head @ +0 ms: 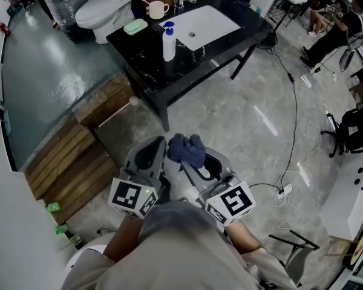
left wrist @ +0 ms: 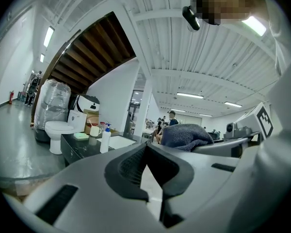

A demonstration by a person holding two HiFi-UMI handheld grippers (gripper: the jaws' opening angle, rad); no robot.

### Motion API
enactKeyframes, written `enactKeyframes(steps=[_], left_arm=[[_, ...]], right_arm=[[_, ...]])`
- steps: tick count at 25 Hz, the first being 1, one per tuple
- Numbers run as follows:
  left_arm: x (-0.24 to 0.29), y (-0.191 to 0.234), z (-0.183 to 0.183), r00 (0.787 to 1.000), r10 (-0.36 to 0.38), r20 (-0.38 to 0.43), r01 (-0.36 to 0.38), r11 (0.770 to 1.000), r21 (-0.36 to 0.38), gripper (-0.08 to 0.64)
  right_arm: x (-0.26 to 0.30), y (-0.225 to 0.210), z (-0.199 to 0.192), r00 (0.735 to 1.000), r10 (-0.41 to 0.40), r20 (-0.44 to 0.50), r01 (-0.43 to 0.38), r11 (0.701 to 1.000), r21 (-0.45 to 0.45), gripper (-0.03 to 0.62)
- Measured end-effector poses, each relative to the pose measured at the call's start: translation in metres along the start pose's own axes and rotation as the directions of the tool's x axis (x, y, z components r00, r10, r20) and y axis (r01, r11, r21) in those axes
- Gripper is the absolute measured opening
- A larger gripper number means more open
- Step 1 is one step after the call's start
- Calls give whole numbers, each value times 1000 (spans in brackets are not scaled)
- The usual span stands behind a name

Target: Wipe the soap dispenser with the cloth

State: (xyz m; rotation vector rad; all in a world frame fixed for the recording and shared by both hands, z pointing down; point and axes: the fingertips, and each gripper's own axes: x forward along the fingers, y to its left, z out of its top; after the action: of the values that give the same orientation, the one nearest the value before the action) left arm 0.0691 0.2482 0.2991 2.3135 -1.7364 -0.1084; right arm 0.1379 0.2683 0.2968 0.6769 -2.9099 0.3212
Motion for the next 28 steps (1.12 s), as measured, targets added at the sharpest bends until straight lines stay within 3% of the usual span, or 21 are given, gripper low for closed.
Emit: enactKeyframes(steps=[12,28], left_arm=[[38,90,47,998,-43,53,41,999,30,7],[51,128,50,996,-81,45,80,997,20,6]], right_arm=[[100,-15,37,1000,-9,16,9,999,-41,129],[132,-32,37,998,-62,-12,61,998,-34,130]])
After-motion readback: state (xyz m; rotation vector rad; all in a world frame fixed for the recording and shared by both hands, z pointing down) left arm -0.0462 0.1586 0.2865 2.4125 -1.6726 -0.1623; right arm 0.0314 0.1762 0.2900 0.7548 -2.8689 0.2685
